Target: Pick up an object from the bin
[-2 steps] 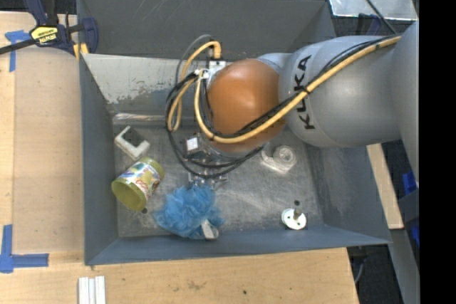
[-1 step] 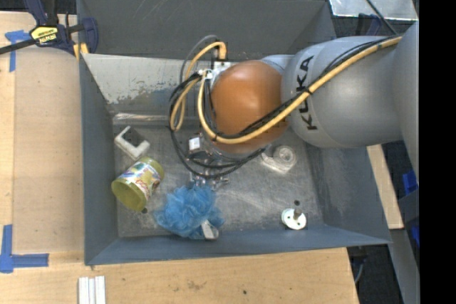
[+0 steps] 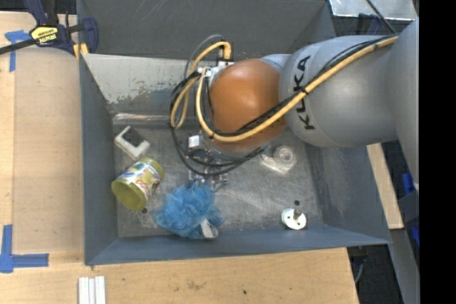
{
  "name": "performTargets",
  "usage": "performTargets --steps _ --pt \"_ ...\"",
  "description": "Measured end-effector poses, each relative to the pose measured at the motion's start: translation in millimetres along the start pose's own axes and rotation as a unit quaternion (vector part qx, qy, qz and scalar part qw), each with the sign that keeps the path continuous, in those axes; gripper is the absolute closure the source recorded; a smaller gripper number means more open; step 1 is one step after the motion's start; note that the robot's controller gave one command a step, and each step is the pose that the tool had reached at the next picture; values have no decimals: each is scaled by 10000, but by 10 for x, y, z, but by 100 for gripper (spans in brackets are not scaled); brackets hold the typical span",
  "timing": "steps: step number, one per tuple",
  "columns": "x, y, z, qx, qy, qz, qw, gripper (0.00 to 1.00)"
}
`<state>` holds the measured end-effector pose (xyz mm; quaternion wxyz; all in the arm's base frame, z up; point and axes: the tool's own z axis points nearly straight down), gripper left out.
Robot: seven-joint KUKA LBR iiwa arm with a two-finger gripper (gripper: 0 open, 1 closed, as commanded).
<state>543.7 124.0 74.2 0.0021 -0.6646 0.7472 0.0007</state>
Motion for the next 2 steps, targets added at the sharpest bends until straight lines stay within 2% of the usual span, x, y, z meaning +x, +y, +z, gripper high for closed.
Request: performTargets --steps 1,2 --pt "290 -18 -10 44 -31 -174 9998 100" --pt "290 -18 -10 44 -31 -175 9998 100"
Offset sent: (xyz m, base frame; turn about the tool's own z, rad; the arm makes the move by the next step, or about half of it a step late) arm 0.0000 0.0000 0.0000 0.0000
